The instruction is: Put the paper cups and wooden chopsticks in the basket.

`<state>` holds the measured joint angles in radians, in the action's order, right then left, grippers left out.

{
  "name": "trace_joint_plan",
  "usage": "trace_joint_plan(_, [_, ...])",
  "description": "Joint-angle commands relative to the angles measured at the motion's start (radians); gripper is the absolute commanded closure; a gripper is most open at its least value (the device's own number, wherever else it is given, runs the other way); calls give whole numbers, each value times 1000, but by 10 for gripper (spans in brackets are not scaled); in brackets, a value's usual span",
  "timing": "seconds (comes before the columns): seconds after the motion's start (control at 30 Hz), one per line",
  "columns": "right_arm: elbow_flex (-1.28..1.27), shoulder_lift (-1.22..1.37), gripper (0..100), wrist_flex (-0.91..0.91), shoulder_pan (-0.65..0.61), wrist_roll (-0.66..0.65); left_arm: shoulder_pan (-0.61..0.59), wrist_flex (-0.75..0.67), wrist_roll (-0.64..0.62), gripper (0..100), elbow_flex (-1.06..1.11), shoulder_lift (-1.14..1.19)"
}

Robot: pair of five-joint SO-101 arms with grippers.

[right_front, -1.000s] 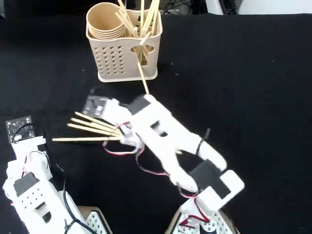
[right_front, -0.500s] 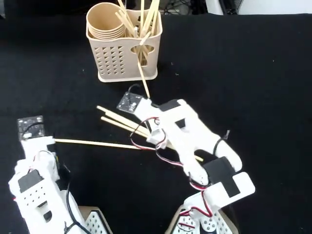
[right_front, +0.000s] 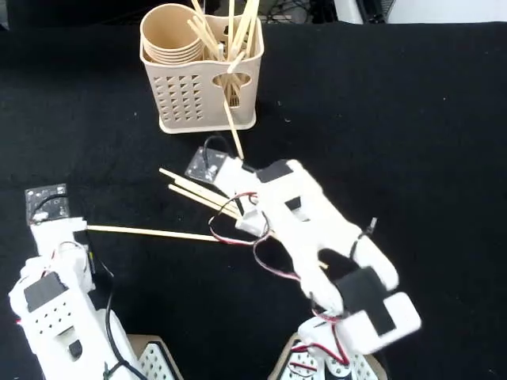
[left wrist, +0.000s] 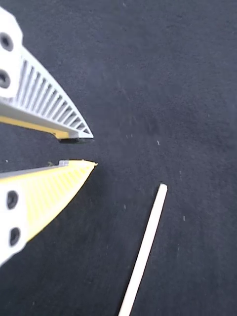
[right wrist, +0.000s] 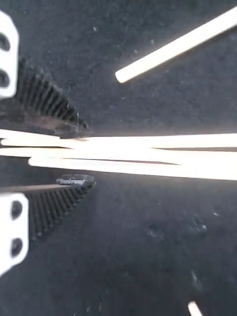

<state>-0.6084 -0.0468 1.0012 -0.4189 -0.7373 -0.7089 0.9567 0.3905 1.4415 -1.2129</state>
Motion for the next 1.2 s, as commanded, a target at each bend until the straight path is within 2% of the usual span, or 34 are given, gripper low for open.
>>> trace_joint_plan(0.0, [111, -134, 856, 110, -52, -6, -64, 8, -8, 908, -35, -12])
trace_joint_plan(0.07, [120, -176, 832, 146, -124, -2, -77, 8, -6, 909, -35, -12])
trace_joint_plan(0.17, [93, -163, 768, 83, -265, 55, -79, 8, -6, 909, -33, -12])
trace_joint_plan(0.3, [79, -38, 794, -41, -359, 60, -79, 8, -6, 909, -33, -12])
trace_joint_plan(0.5, [170, 211, 817, -58, -371, 55, -77, 8, -5, 909, -33, -12])
trace_joint_plan(0.67, [228, 308, 819, -61, -371, 55, -77, 8, -5, 909, -33, -12])
trace_joint_plan(0.73, [239, 320, 838, -58, -371, 55, -77, 8, -5, 909, -33, -12])
trace_joint_plan(0.83, [242, 321, 993, -58, -371, 63, -77, 8, -5, 909, -33, -12])
trace_joint_plan(0.9, [237, 321, 969, -58, -371, 64, -77, 8, -5, 909, -33, -12])
trace_joint_plan(1.17, [237, 228, 987, 6, -347, 64, -76, 6, -5, 909, -35, -12])
